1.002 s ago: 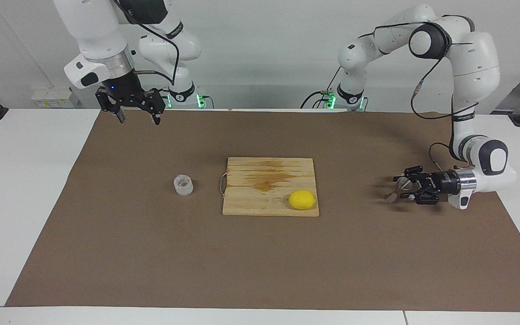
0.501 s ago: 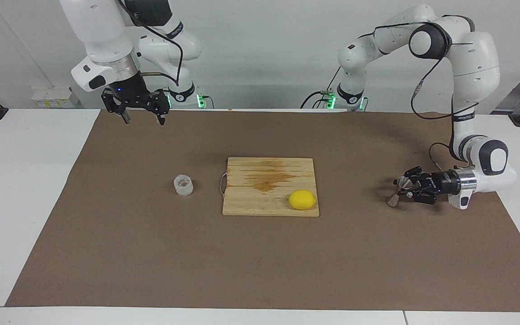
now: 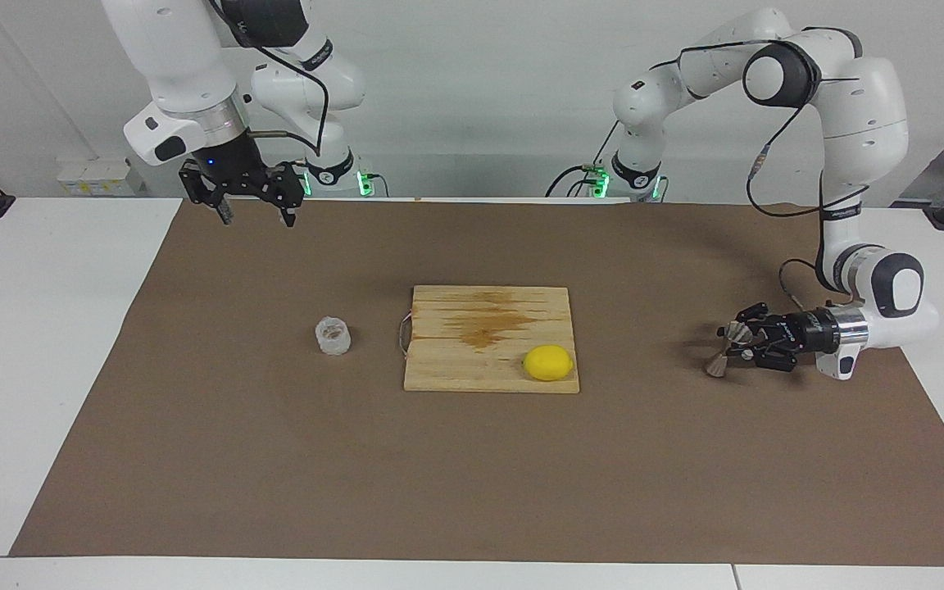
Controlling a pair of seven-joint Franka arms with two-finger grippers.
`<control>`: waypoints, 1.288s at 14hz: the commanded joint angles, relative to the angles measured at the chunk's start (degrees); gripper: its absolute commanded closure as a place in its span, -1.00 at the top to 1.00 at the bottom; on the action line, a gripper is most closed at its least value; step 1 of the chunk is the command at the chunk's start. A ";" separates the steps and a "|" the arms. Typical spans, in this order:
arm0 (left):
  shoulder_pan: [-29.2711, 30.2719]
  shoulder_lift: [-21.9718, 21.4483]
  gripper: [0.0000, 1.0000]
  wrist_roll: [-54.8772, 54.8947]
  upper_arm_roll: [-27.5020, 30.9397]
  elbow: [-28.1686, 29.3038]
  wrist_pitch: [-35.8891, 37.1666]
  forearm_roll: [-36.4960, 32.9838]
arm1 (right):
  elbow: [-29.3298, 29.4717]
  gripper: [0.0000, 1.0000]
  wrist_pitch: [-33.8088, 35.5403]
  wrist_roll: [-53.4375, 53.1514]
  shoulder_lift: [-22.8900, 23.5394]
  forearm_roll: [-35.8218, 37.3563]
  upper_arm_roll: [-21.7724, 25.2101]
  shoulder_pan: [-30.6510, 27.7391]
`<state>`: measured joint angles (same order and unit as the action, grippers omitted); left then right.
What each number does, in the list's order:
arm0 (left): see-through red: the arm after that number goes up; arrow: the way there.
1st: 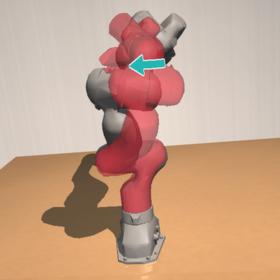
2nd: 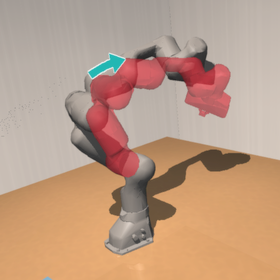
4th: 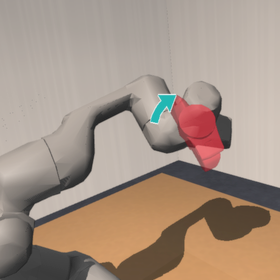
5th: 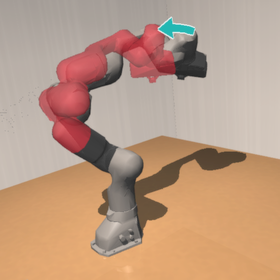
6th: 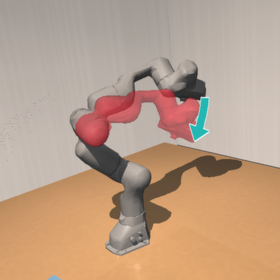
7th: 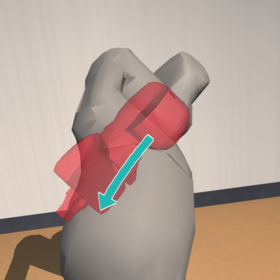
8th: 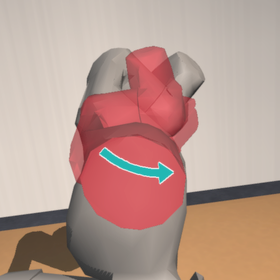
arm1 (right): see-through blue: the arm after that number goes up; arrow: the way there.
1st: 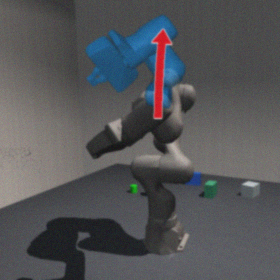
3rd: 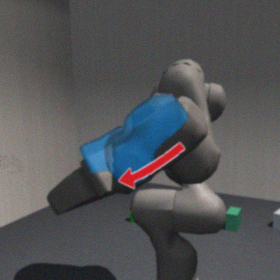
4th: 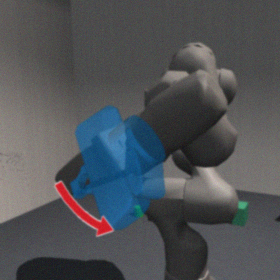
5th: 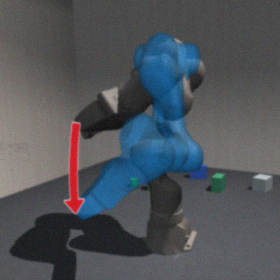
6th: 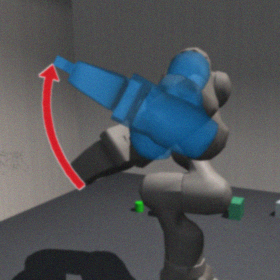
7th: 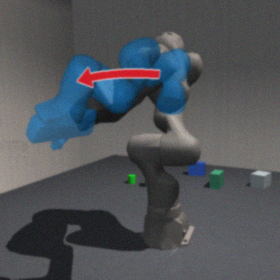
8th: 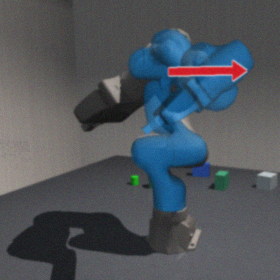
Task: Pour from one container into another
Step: 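Close the left gripper around the silver metal cup, then lift the metal cup with the left gripper and carry it toward the board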
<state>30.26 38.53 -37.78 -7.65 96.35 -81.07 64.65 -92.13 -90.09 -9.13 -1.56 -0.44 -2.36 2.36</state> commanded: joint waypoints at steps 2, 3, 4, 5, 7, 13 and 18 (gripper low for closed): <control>0.85 -0.11 -1.00 -3.42 -2.45 0.42 0.39 3.71 | -1.47 1.00 -0.08 -0.45 -1.25 -0.18 -0.36 -1.05; 0.85 -0.47 -1.00 -5.53 -3.33 0.24 -0.22 4.33 | -1.47 1.00 -0.08 -0.45 -1.25 -0.18 -0.36 -1.05; 0.76 -0.64 -1.00 -6.33 -4.12 0.16 -0.75 4.51 | -1.47 1.00 -0.08 -0.45 -1.25 -0.18 -0.36 -1.05; 0.76 -1.25 -1.00 -6.51 -4.74 0.16 -0.75 5.21 | -1.47 1.00 -0.08 -0.45 -1.25 -0.18 -0.36 -1.05; -0.03 -2.48 -1.00 -6.69 -5.00 0.24 -0.75 6.53 | -1.47 1.00 -0.08 -0.45 -1.25 -0.18 -0.36 -1.05; -3.80 -7.32 -1.00 -13.10 -7.03 0.85 -3.65 9.17 | -1.47 1.00 -0.08 -0.45 -1.25 -0.18 -0.36 -1.05; -8.72 -14.08 -1.00 -15.48 -7.03 8.04 -9.00 14.78 | -1.47 1.00 -0.08 -0.45 -1.25 -0.18 -0.36 -1.05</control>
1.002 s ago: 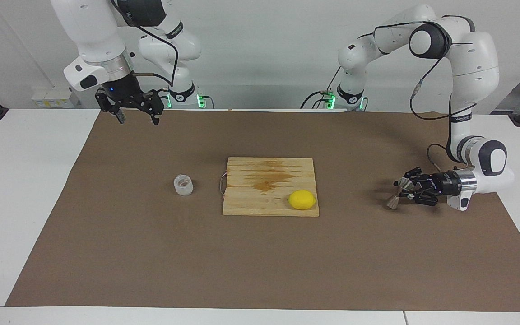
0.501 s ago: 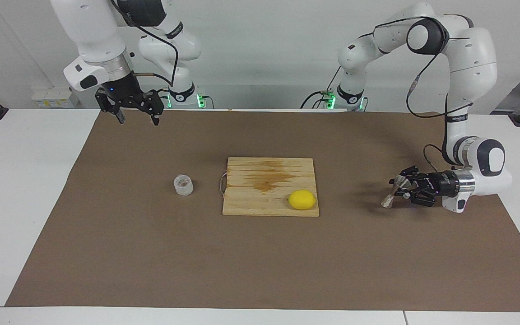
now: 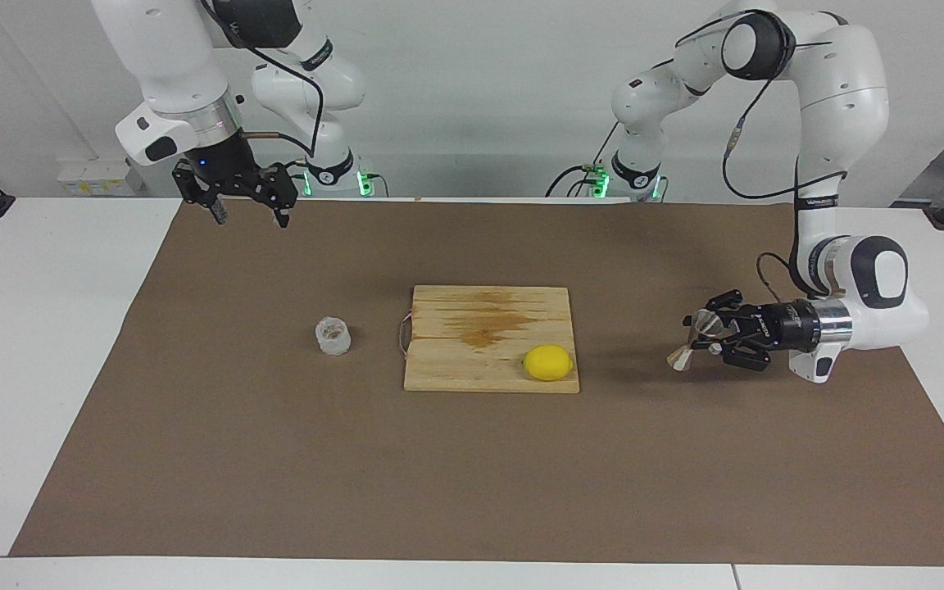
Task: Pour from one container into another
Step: 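Lift the metal cup with the left gripper and carry it toward the board, then lower the metal cup onto the wooden board beside the lemon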
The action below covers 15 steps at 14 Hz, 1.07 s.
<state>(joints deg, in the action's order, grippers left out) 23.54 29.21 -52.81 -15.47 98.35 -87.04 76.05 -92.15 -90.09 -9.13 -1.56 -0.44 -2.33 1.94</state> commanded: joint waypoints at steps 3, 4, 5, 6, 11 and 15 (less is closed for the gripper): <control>-6.83 -8.99 -1.00 0.25 0.79 10.45 -6.82 8.58 | -1.46 1.00 -0.08 -0.45 -1.25 -0.18 -0.39 -0.62; -8.50 -9.52 -1.00 0.25 0.79 10.63 -8.31 9.02 | -1.46 1.00 -0.08 -0.45 -1.25 -0.18 -0.39 -0.62; -10.52 -10.31 -1.00 0.33 0.79 11.68 -10.58 10.42 | -1.46 1.00 -0.08 -0.45 -1.25 -0.18 -0.39 -0.62; -12.19 -11.45 -1.00 1.21 0.79 13.34 -12.70 12.96 | -1.46 1.00 -0.08 -0.45 -1.25 -0.09 -0.39 -0.62; -20.01 -13.82 -1.00 11.75 0.79 21.96 -19.90 26.06 | -1.46 1.00 -0.08 -0.45 -1.25 -0.18 -0.39 -0.62; -26.69 -16.46 -1.00 17.64 0.79 25.92 -25.62 33.36 | -1.46 1.00 -0.08 -0.45 -1.25 -0.18 -0.39 -0.62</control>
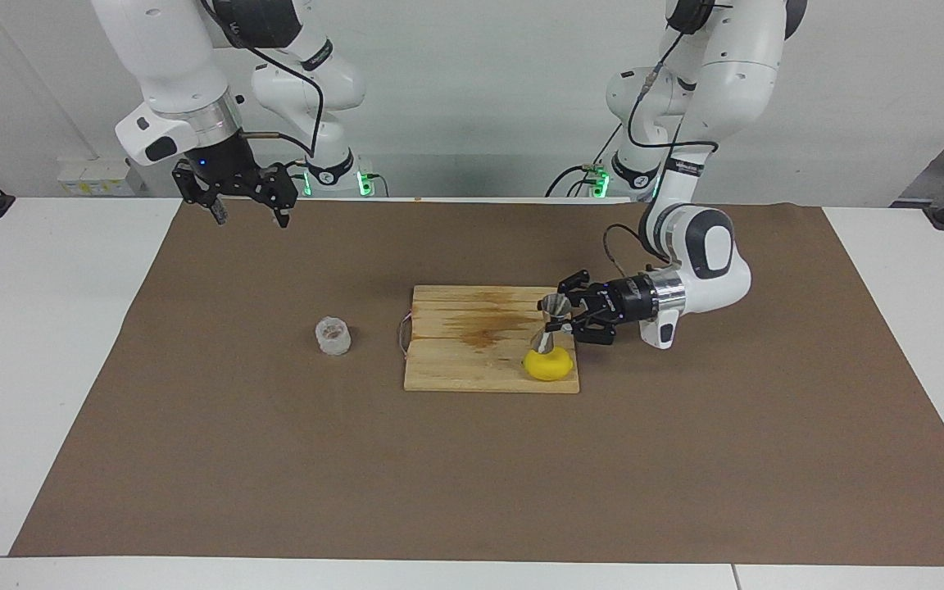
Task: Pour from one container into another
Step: 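Lower the metal cup onto the wooden board beside the lemon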
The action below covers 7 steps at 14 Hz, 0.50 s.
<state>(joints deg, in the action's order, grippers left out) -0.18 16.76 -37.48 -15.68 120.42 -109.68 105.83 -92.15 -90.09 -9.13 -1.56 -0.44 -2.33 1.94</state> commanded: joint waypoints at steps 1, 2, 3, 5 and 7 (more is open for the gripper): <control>-4.63 -4.28 -1.00 4.07 1.00 4.47 -4.13 5.24 | -1.45 1.00 -0.08 -0.45 -1.25 -0.18 -0.39 -0.62; -5.78 -4.37 -1.00 5.74 1.00 5.17 -4.75 7.18 | -1.45 1.00 -0.08 -0.45 -1.25 -0.18 -0.39 -0.62; -6.75 -4.37 -1.00 7.49 1.00 5.87 -4.85 8.50 | -1.45 1.00 -0.08 -0.45 -1.25 -0.18 -0.39 -0.62; -8.16 -4.10 -1.00 12.23 1.00 8.59 -4.76 12.45 | -1.45 1.00 -0.08 -0.45 -1.25 -0.18 -0.30 -0.62; -9.30 -3.84 -1.00 13.31 1.00 9.48 -5.11 13.26 | -1.45 1.00 -0.08 -0.45 -1.25 -0.18 -0.39 -0.62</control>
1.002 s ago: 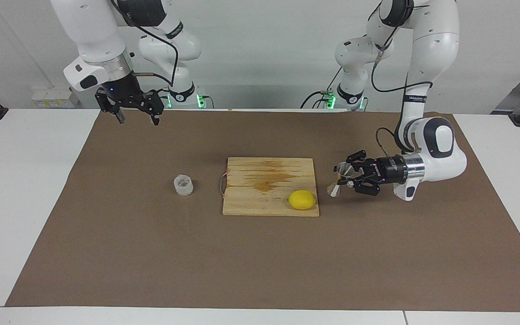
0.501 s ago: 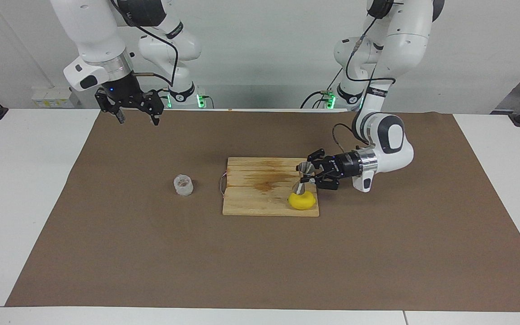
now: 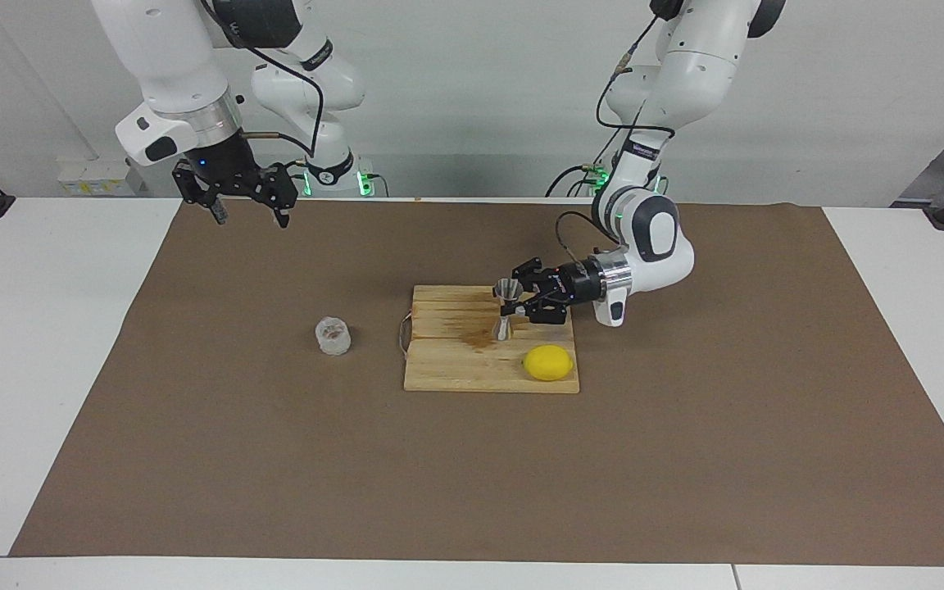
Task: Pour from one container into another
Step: 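Lower the metal cup onto the wooden board beside the lemon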
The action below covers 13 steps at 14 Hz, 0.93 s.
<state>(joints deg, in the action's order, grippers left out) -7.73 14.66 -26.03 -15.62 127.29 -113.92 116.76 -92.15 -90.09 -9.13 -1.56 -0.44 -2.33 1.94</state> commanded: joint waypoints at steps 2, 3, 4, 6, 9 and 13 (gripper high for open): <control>-3.34 -1.74 -1.00 2.21 0.94 3.14 -2.70 4.26 | -1.45 1.00 -0.08 -0.45 -1.25 -0.18 -0.39 -0.62; -3.44 -1.57 -1.00 2.48 0.94 3.14 -2.79 4.35 | -1.45 1.00 -0.08 -0.45 -1.25 -0.18 -0.39 -0.62; -3.44 -1.30 -1.00 2.57 0.94 3.14 -2.79 4.53 | -1.45 1.00 -0.08 -0.45 -1.25 -0.18 -0.39 -0.62; -4.14 -0.43 -1.00 4.23 0.94 3.41 -2.79 5.32 | -1.45 1.00 -0.08 -0.45 -1.25 -0.18 -0.39 -0.62; -4.32 0.28 -1.00 5.73 0.85 4.02 -2.62 6.72 | -1.45 1.00 -0.08 -0.45 -1.25 -0.18 -0.39 -0.62; -5.54 1.33 -1.00 5.82 0.85 3.85 -2.88 7.87 | -1.45 1.00 -0.08 -0.45 -1.25 -0.18 -0.39 -0.62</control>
<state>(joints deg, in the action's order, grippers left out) -11.45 15.90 -21.29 -15.54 130.75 -116.14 122.46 -92.15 -90.09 -9.13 -1.56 -0.44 -2.34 1.94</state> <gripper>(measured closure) 0.577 0.000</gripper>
